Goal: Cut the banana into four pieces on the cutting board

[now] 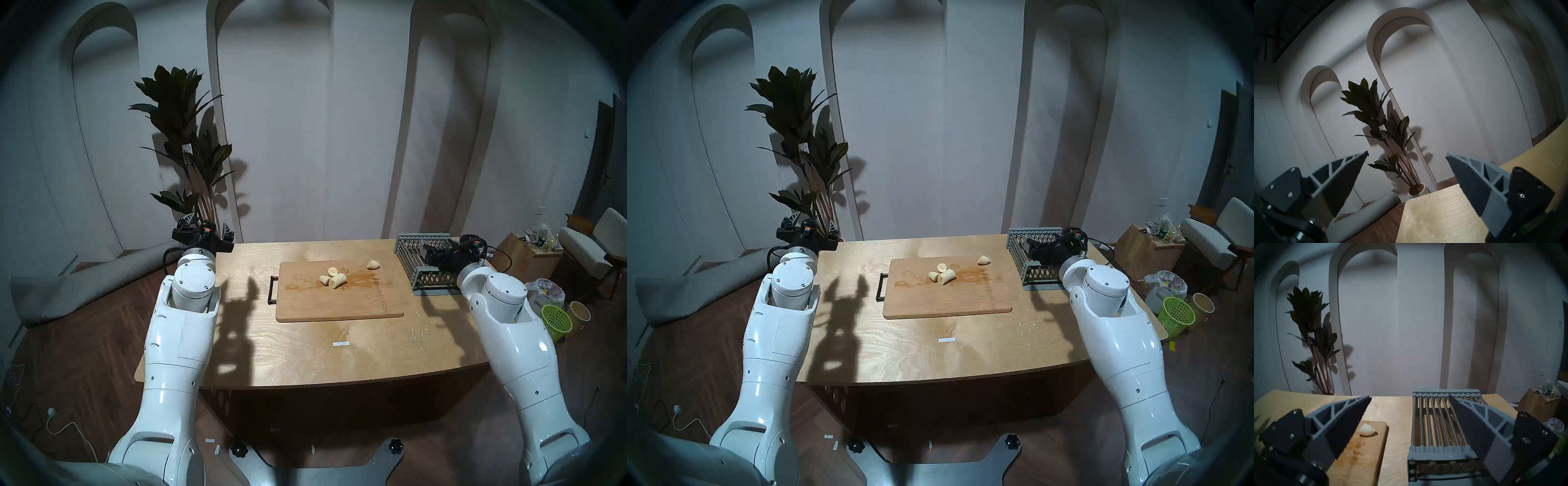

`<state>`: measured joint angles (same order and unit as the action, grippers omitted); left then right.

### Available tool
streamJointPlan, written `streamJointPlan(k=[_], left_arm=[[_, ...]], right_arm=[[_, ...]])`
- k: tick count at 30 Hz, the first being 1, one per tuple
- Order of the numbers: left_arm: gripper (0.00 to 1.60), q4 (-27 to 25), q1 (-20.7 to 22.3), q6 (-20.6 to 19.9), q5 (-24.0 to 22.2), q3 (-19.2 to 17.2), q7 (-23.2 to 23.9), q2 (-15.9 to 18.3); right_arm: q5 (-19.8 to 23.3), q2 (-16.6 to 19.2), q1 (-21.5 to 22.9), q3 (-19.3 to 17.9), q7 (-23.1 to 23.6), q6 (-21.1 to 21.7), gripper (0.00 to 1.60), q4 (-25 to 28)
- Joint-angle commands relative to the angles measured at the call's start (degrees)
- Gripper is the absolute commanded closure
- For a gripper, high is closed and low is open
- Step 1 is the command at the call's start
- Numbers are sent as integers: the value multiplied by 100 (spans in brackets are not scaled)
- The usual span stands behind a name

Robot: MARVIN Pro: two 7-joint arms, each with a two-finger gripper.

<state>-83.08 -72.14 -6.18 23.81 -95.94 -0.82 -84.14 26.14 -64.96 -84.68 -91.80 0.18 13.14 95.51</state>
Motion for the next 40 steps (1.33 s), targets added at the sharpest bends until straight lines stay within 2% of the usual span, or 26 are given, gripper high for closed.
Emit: streamJointPlan(k=[1, 5, 14, 17, 18, 19, 21, 24, 31, 35, 40], left_arm=[[0, -133, 138, 19, -14, 7, 12, 10], [0, -137, 137, 14, -20, 9, 15, 13], [0, -140, 136, 9, -29, 16, 13, 20], [0, -139, 136, 9, -32, 17, 11, 22], [0, -139, 136, 9, -32, 18, 11, 23], [0, -139, 136, 9, -33, 19, 10, 23], [0, -139, 135, 8, -35, 20, 10, 25], [0, -138, 135, 9, -37, 22, 7, 27], [0, -137, 135, 8, -43, 27, 3, 32], [0, -138, 134, 6, -46, 29, 1, 35], [0, -139, 134, 4, -50, 32, 0, 37]], right_arm=[[-280, -441, -359, -112, -261, -638, 0, 400], [-355, -454, -437, -28, -409, -1006, 0, 367], [-463, -482, -467, 35, -536, -996, 0, 377], [-599, -338, -448, 116, -429, -1045, 0, 311], [-675, -415, -442, 120, -499, -1291, 0, 250], [-745, -425, -442, 137, -556, -1327, 0, 242], [-724, -395, -420, 137, -558, -1186, 0, 265], [-755, -387, -358, 122, -601, -1214, 0, 248], [-720, -391, -314, 7, -604, -1455, 0, 166], [-473, -378, -337, -72, -389, -1477, 0, 174], [-592, -363, -345, -82, -527, -1391, 0, 179]])
